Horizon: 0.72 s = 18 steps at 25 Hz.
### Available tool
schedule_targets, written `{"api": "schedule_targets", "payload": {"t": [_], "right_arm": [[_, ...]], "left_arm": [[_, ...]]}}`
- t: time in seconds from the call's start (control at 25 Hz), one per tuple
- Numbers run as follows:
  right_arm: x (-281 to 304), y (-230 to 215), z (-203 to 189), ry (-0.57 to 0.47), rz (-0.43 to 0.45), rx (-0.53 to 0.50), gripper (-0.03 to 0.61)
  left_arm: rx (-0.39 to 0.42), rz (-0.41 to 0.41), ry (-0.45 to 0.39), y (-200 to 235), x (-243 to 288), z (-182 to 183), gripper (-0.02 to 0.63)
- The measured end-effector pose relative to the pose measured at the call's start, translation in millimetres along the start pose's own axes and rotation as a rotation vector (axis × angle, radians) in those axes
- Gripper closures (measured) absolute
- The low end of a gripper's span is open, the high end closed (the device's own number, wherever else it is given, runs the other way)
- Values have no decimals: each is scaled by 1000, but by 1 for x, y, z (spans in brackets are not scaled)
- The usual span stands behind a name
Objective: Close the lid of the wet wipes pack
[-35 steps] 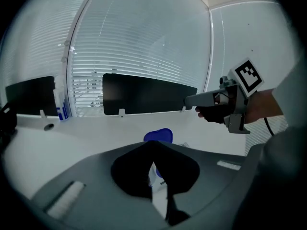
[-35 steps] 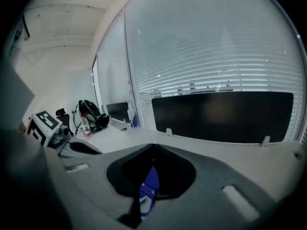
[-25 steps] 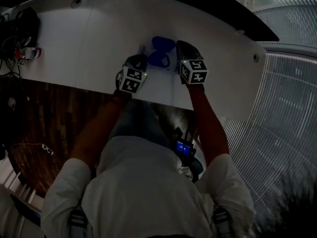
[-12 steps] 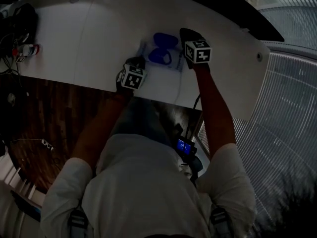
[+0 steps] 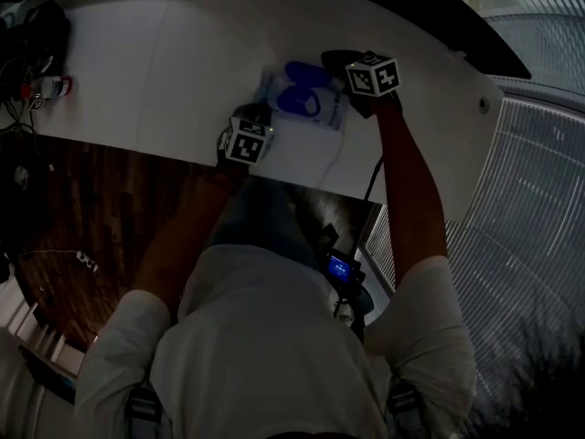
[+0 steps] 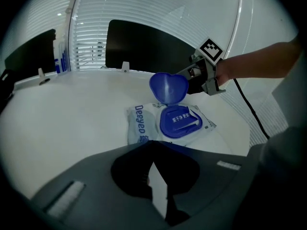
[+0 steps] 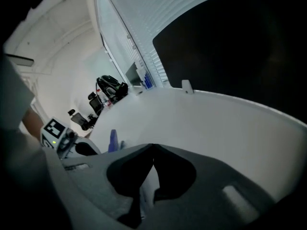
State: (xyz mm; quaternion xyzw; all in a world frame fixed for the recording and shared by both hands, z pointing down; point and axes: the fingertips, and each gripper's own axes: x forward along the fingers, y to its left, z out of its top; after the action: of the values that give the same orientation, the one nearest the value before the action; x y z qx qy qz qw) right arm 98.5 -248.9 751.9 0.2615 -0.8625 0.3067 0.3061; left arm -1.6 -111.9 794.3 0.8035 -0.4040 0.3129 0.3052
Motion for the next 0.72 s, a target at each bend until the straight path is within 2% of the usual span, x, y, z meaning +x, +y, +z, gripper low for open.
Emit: {"api": "schedule_targets", "payload": {"t": [0.12,0.32,0.56,0.72], "right_arm": [[-6,16,-3,-10,100,15,578],[-11,47,-25,-1,186,-3,578],[-1,79,-60,15,231,-14,578],[1,93,-69,25,227,-55,578]], "left_arm": [[-7,-2,-1,0,0,-1,614],[-30,0,24,1,-3,-7,614],[-21,-6,25,4,-2,-6,614],[-19,-2,28,4,-1,-5,614]]}}
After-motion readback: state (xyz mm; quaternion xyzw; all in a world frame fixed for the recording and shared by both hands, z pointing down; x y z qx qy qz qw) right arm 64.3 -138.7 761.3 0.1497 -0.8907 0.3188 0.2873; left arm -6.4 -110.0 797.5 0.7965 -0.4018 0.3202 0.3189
